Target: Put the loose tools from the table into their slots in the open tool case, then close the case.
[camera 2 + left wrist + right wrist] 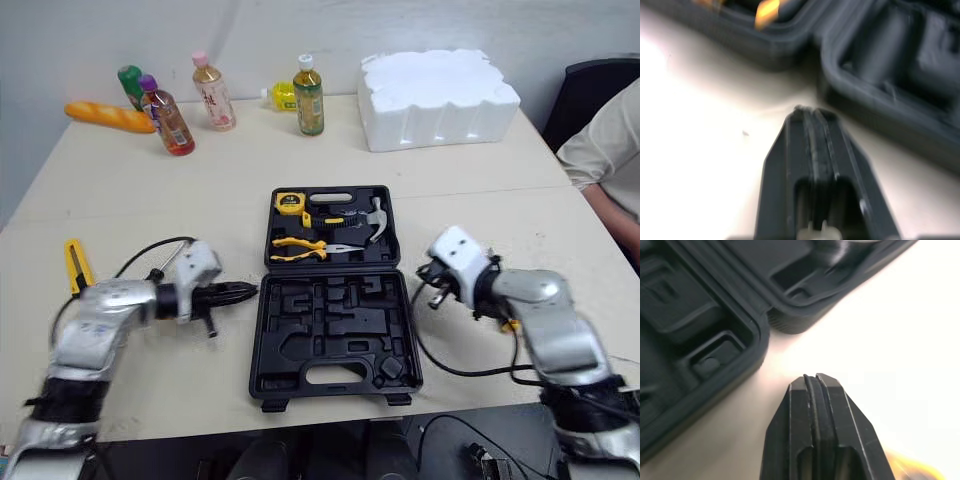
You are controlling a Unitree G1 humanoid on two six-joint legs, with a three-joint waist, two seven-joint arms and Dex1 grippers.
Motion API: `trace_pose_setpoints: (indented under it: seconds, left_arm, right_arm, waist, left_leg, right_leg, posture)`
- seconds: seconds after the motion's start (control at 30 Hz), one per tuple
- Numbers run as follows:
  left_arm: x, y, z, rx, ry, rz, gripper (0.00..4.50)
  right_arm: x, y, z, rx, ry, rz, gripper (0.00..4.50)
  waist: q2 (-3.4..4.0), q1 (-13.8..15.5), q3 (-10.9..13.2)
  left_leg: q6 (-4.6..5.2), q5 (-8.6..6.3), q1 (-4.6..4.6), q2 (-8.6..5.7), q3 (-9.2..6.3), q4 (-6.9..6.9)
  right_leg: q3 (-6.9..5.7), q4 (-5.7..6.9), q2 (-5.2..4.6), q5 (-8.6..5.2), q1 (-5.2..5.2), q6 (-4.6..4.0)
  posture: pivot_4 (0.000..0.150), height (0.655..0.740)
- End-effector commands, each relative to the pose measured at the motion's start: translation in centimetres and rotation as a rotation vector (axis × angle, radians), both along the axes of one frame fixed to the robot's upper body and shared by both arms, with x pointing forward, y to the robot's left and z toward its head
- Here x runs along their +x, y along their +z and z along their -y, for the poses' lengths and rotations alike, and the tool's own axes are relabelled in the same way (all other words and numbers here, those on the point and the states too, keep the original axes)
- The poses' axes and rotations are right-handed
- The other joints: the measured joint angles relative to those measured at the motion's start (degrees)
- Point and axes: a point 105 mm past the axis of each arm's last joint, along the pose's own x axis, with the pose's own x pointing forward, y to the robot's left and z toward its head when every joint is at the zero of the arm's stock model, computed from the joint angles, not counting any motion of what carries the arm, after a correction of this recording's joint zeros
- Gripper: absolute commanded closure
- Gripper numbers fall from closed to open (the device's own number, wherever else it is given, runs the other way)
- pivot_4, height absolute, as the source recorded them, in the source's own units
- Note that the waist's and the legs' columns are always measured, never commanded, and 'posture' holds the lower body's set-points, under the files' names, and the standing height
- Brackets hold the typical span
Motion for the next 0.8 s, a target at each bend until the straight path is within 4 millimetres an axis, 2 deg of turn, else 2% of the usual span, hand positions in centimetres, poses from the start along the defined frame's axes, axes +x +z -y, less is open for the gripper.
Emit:
trace_pose_setpoints:
  seconds: [0.03, 0.07, 0.17, 0.23, 0.3, 0.33, 0.37, 0.4, 0.5, 0.67, 0.8]
  left_arm:
    - [-3.8, 3.5, -3.5, -0.126, -0.001, 0.013, 3.83]
    - [-4.7, 3.7, -4.3, -0.121, 0.000, 0.003, 3.58]
    - [-6.3, 4.1, -9.0, -0.138, 0.196, -0.024, 2.26]
    - [-7.3, 4.1, -11.9, -0.132, 0.300, -0.031, 1.25]
    - [-8.3, 4.0, -13.8, -0.121, 0.340, -0.047, 0.44]
    - [-8.7, 4.0, -16.5, -0.107, 0.432, -0.046, 0.03]
    - [-9.1, 4.1, -18.3, -0.098, 0.495, -0.044, 0.03]
    - [-9.7, 4.0, -20.8, -0.062, 0.586, -0.030, 0.03]
    - [-10.9, 3.8, -24.7, 0.035, 0.714, -0.001, 0.03]
    - [-11.8, 3.7, -27.9, 0.100, 0.840, 0.045, 0.03]
    - [-11.6, 3.1, -28.3, 0.122, 0.842, 0.056, 0.03]
  right_arm:
    - [-4.3, 2.5, 1.9, 0.173, 0.039, -0.054, 3.83]
    - [-5.4, 2.9, 2.3, 0.211, 0.053, -0.073, 3.55]
    - [-7.8, 4.3, 6.0, 0.244, -0.031, -0.080, 2.11]
    - [-8.8, 4.5, 8.6, 0.236, -0.124, -0.090, 1.00]
    - [-9.8, 4.3, 10.0, 0.225, -0.166, -0.112, 0.08]
    - [-10.6, 3.9, 11.0, 0.223, -0.191, -0.138, 0.00]
    - [-11.1, 3.7, 11.7, 0.222, -0.204, -0.155, 0.00]
    - [-11.6, 3.4, 13.1, 0.194, -0.248, -0.154, 0.00]
    - [-11.7, 3.4, 16.0, 0.153, -0.347, -0.118, 0.00]
    - [-11.9, 3.3, 18.9, 0.121, -0.421, -0.088, 0.00]
    - [-11.7, 3.2, 19.6, 0.103, -0.433, -0.068, 0.00]
  waist:
    - [0.00, 0.40, 0.00]
    - [-0.01, 0.49, 0.02]
    - [0.08, 0.91, 0.04]
    - [0.08, 1.30, 0.04]
    - [0.04, 1.63, 0.01]
    - [0.01, 1.77, 0.00]
    - [0.00, 1.88, 0.00]
    - [-0.01, 1.89, 0.00]
    - [0.00, 1.64, -0.01]
    - [0.03, 1.39, -0.02]
    - [0.03, 1.31, -0.02]
  left_leg:
    - [-0.03, -0.01, -0.01, 0.06, -0.05, -0.01]
    - [-0.08, -0.05, 0.09, 0.14, -0.07, -0.01]
    - [0.01, -0.11, 0.21, 0.18, -0.03, -0.08]
    - [0.17, -0.22, 0.20, 0.19, 0.01, -0.05]
    - [0.45, -0.38, 0.25, 0.23, 0.07, -0.05]
    - [0.48, -0.40, 0.26, 0.26, 0.08, -0.07]
    - [0.49, -0.40, 0.25, 0.27, 0.08, -0.08]
    - [0.49, -0.40, 0.23, 0.27, 0.06, -0.09]
    - [0.49, -0.48, 0.21, 0.31, 0.11, -0.14]
    - [0.54, -0.59, 0.23, 0.36, 0.35, -0.17]
    - [0.47, -0.64, 0.21, 0.41, 0.35, -0.25]
  right_leg:
    - [0.01, -0.02, 0.02, -0.02, 0.00, -0.05]
    - [0.00, -0.04, 0.06, -0.05, 0.10, -0.12]
    - [-0.02, -0.43, 0.06, -0.05, 0.28, -0.19]
    - [-0.01, -0.53, 0.04, 0.12, 0.29, -0.28]
    - [-0.02, -0.64, 0.06, 0.22, 0.33, -0.38]
    - [-0.03, -0.68, 0.06, 0.22, 0.34, -0.39]
    - [-0.03, -0.69, 0.06, 0.21, 0.33, -0.41]
    - [-0.06, -0.69, 0.06, 0.20, 0.31, -0.43]
    - [-0.08, -0.73, 0.07, 0.17, 0.24, -0.50]
    - [0.18, -0.81, 0.03, 0.21, 0.18, -0.46]
    - [0.16, -0.81, 0.06, 0.19, 0.10, -0.49]
  posture:
    - [0.150, 0.7400]
    - [0.150, 0.7400]
    - [0.150, 0.7400]
    - [0.150, 0.7400]
    - [0.150, 0.7400]
    - [0.150, 0.7400]
    - [0.150, 0.7400]
    - [0.150, 0.7400]
    - [0.150, 0.7400]
    - [0.150, 0.7400]
    - [0.150, 0.7400]
